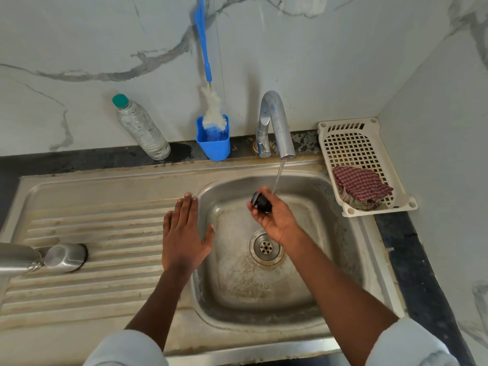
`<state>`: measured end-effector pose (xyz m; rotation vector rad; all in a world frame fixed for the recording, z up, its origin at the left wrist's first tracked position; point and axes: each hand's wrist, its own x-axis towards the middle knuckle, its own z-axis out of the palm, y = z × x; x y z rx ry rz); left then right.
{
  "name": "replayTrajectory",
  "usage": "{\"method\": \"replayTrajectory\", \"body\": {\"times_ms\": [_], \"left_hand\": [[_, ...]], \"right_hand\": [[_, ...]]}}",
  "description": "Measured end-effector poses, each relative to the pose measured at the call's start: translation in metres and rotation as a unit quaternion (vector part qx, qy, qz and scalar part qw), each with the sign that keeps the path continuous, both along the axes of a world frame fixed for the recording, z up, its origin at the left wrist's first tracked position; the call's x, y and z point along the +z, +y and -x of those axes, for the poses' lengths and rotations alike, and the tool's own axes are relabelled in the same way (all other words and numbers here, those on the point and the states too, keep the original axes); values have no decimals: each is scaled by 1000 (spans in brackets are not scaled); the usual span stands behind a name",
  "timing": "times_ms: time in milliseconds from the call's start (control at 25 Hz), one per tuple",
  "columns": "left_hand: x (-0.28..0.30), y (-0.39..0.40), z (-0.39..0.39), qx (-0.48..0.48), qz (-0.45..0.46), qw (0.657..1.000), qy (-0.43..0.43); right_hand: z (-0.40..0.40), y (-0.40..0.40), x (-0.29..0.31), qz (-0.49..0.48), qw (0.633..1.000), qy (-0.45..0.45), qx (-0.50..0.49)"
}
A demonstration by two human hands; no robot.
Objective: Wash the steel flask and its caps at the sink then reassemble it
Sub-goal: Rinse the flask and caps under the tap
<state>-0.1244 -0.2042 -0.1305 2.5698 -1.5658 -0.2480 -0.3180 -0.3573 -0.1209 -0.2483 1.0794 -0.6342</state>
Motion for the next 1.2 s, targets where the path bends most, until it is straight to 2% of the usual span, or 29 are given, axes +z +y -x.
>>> {"method": "replayTrajectory", "body": {"times_ms": [80,120,160,200,280,320,360,440,520,680,760,840,880,920,960,1000,1040,1080,1120,1200], "left_hand": [[1,0,1,1,-3,1000,2],[1,0,1,2,-2,1000,1],[1,-1,1,4,-3,1000,1],[1,-1,1,4,-4,1000,1],[1,0,1,2,-3,1000,-2],[0,0,0,1,-2,1000,-4],[1,0,0,0,-3,1000,-4],[1,-1,0,0,-5,1000,0],[1,0,0,2,-3,1000,2],[2,0,0,2,-5,1000,3],[2,0,1,1,-8,1000,-1],[2,0,1,3,-8,1000,-1],[2,0,1,3,-7,1000,1],[2,0,1,3,-7,1000,2],[1,-1,1,4,-7,1000,3],[1,-1,1,5,-10,1000,3],[1,-1,1,5,-13,1000,2],[1,-1,1,5,-13,1000,2],[1,-1,0,4,-12,1000,2],[1,-1,0,3,-10,1000,1]], "right_hand": [[-1,8,-3,108,974,151,132],[2,10,-6,154,956,210,138],[6,8,-9,167,951,239,102],[9,4,-11,165,957,232,53],[9,-4,-12,132,982,134,-12],[5,-6,-12,121,989,86,-19],[1,-6,-12,142,987,78,5],[-1,3,-15,249,952,153,95],[11,9,-18,303,922,204,129],[25,-1,-18,289,928,225,72],[21,-4,-15,281,931,200,118],[25,1,-12,348,879,229,232],[31,4,-14,386,848,245,270],[38,5,-15,402,836,254,274],[45,6,-14,393,851,241,252],[49,5,-12,343,897,201,195],[49,1,-10,269,948,121,119],[45,-4,-7,189,980,29,48],[38,-8,-5,105,993,-56,-4],[21,-10,2,-6,991,-137,-6]]}}
